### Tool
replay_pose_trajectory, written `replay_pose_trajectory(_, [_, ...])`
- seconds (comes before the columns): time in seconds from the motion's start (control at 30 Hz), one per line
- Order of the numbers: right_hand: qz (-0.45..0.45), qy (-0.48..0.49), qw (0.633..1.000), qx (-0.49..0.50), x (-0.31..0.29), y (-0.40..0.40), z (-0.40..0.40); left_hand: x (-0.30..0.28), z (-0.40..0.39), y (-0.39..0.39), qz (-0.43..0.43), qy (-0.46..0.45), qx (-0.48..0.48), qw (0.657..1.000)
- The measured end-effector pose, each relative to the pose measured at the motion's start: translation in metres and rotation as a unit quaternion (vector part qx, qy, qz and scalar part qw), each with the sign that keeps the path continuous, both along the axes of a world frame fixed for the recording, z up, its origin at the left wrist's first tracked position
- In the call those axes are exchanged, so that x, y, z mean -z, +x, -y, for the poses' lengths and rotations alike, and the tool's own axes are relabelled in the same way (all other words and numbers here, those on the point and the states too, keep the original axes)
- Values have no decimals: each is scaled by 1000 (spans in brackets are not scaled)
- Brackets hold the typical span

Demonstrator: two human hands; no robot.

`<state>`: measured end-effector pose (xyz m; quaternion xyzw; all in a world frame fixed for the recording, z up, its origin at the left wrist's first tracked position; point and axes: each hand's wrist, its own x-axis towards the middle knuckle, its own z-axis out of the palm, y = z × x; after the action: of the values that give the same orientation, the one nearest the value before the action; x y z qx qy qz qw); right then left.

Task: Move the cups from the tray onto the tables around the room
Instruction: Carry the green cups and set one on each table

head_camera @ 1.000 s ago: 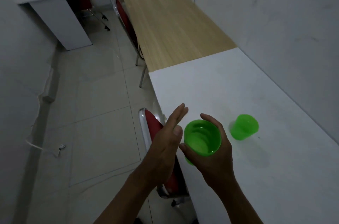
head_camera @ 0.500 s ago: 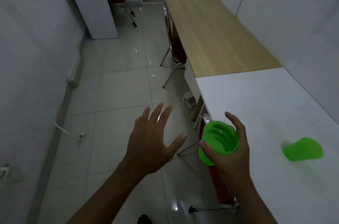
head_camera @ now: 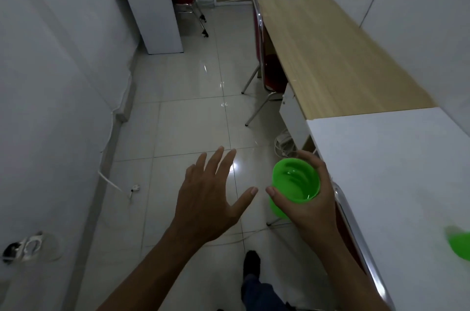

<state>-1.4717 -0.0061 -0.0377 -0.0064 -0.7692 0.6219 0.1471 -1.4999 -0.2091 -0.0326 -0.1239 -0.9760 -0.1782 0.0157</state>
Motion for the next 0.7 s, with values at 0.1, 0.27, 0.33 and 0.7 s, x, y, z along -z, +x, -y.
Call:
replay_pose_trajectory(0.1, [0, -3, 1000, 2, 8, -31, -1, 4, 0, -27, 1, 8, -4, 1000])
replay_pose_trajectory(0.27, [7, -20, 1000, 1, 23, -97, -19, 8, -12, -93, 10, -19, -8, 1000])
replay_pose_trajectory(0.33, [9, -28, 1000, 5, 26, -126, -29, 6, -19, -122, 9, -38, -6, 999])
replay_pose_trajectory(0.7, [-7, -41, 999, 3, 9, -260, -71, -3, -59, -254, 1, -64, -4, 998])
